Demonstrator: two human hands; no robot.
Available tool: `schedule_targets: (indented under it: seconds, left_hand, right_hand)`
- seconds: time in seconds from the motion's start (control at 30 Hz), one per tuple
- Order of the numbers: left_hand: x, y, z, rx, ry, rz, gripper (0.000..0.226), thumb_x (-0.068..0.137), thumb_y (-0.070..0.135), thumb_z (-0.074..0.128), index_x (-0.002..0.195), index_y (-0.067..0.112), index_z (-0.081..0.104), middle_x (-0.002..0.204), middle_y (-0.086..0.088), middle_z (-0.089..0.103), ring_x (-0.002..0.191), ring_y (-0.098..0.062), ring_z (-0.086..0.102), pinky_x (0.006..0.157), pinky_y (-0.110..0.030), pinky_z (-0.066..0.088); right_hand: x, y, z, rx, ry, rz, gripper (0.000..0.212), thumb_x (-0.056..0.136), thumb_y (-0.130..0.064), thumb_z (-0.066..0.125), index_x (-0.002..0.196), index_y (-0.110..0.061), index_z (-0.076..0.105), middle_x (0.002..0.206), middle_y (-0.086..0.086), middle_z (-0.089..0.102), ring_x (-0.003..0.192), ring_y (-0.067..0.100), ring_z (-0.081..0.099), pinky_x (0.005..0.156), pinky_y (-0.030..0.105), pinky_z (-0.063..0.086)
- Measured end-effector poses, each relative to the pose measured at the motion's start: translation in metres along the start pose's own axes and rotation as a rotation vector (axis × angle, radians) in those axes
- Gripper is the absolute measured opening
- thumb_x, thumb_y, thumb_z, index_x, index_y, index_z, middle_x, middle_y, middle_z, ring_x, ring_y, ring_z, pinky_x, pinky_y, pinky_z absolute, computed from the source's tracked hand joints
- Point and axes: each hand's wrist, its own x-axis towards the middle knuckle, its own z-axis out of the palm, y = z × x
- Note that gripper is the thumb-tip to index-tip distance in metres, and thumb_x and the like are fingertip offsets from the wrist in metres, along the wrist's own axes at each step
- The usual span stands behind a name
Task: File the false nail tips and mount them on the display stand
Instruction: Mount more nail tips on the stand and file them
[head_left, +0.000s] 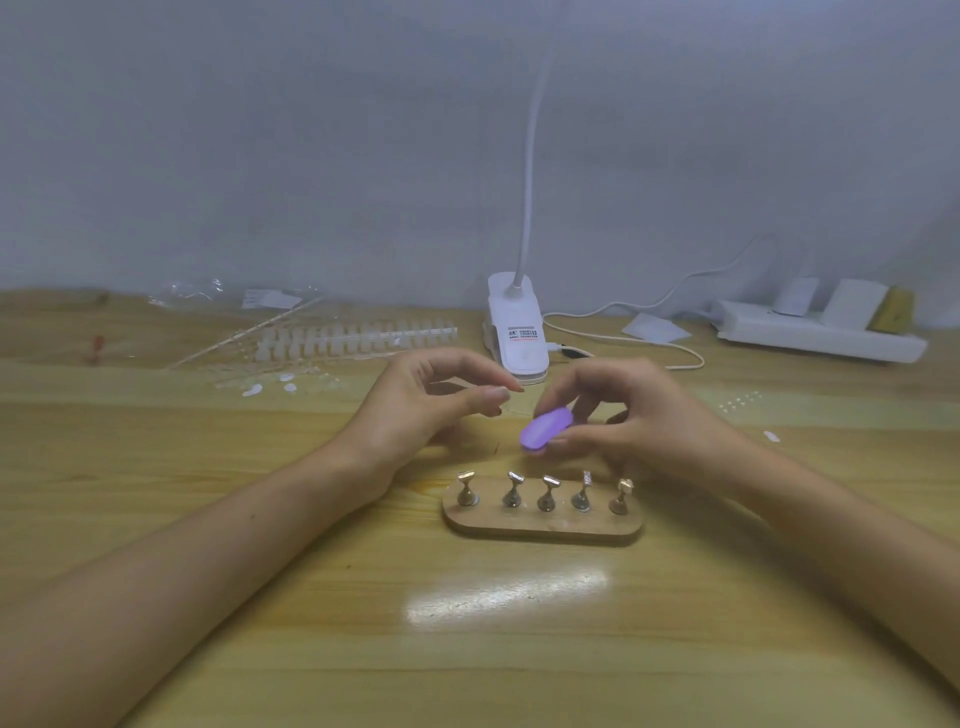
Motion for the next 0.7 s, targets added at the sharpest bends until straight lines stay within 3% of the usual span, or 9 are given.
schedule_targets:
  seconds: [0.1, 0.17, 0.27, 0.33, 0.43, 0.57, 0.7]
  left_hand:
    - [-0.001, 0.002, 0.003, 0.041, -0.055, 0.085, 0.009, 0.086, 0.008, 0.070, 0.090, 0.012, 0.077, 0.087, 0.000, 0.076, 0.077, -0.003, 0.066, 0.061, -0.009, 0.044]
    - [-0.001, 0.004, 0.003, 0.132, -0.041, 0.149, 0.010, 0.084, 0.010, 0.073, 0.092, 0.016, 0.077, 0.085, 0.004, 0.076, 0.079, -0.002, 0.065, 0.069, -0.006, 0.043]
    - [-0.001, 0.002, 0.000, 0.213, -0.004, 0.191, 0.019, 0.083, 0.014, 0.076, 0.099, 0.024, 0.075, 0.079, 0.008, 0.072, 0.079, -0.006, 0.063, 0.066, -0.007, 0.040]
    - [-0.001, 0.000, 0.000, 0.242, 0.006, 0.209, 0.023, 0.084, 0.014, 0.076, 0.102, 0.026, 0.074, 0.079, 0.009, 0.069, 0.079, -0.009, 0.061, 0.063, -0.013, 0.040]
    - [-0.001, -0.001, 0.001, 0.263, -0.011, 0.235, 0.025, 0.085, 0.012, 0.074, 0.104, 0.027, 0.073, 0.079, 0.014, 0.068, 0.077, -0.005, 0.057, 0.061, -0.019, 0.038]
    - [0.000, -0.003, 0.000, 0.279, 0.004, 0.253, 0.021, 0.085, 0.013, 0.074, 0.100, 0.028, 0.073, 0.081, 0.014, 0.067, 0.077, -0.006, 0.057, 0.061, -0.020, 0.038]
    - [0.000, -0.005, 0.000, 0.302, -0.003, 0.288, 0.015, 0.083, 0.018, 0.074, 0.095, 0.028, 0.073, 0.084, 0.012, 0.069, 0.076, -0.008, 0.057, 0.059, -0.020, 0.039]
  right_hand:
    - [0.001, -0.005, 0.016, 0.164, 0.013, 0.005, 0.017, 0.081, -0.011, 0.081, 0.096, -0.015, 0.074, 0.087, -0.003, 0.075, 0.078, 0.012, 0.071, 0.052, 0.026, 0.053]
    - [0.000, -0.005, 0.021, 0.312, 0.011, 0.054, 0.019, 0.083, -0.008, 0.078, 0.101, -0.010, 0.072, 0.093, 0.007, 0.076, 0.084, 0.023, 0.075, 0.056, 0.027, 0.055]
    - [-0.002, -0.003, 0.022, 0.477, 0.112, 0.120, 0.022, 0.082, -0.007, 0.076, 0.104, -0.006, 0.070, 0.100, 0.009, 0.076, 0.087, 0.026, 0.075, 0.060, 0.026, 0.057]
    - [-0.003, -0.001, 0.022, 0.482, 0.143, 0.141, 0.021, 0.081, -0.009, 0.078, 0.099, -0.005, 0.067, 0.099, 0.009, 0.076, 0.088, 0.027, 0.075, 0.062, 0.025, 0.057]
    - [-0.003, -0.001, 0.024, 0.437, 0.011, 0.107, 0.019, 0.082, -0.009, 0.078, 0.093, -0.004, 0.063, 0.092, 0.013, 0.077, 0.087, 0.027, 0.076, 0.067, 0.026, 0.058]
    - [-0.001, 0.002, 0.021, 0.584, 0.145, 0.117, 0.022, 0.084, -0.014, 0.075, 0.097, 0.000, 0.064, 0.097, 0.017, 0.076, 0.094, 0.029, 0.074, 0.077, 0.032, 0.060]
    - [-0.001, 0.003, 0.026, 0.507, 0.020, 0.099, 0.019, 0.086, -0.012, 0.075, 0.095, 0.000, 0.064, 0.096, 0.018, 0.076, 0.092, 0.031, 0.075, 0.083, 0.040, 0.061]
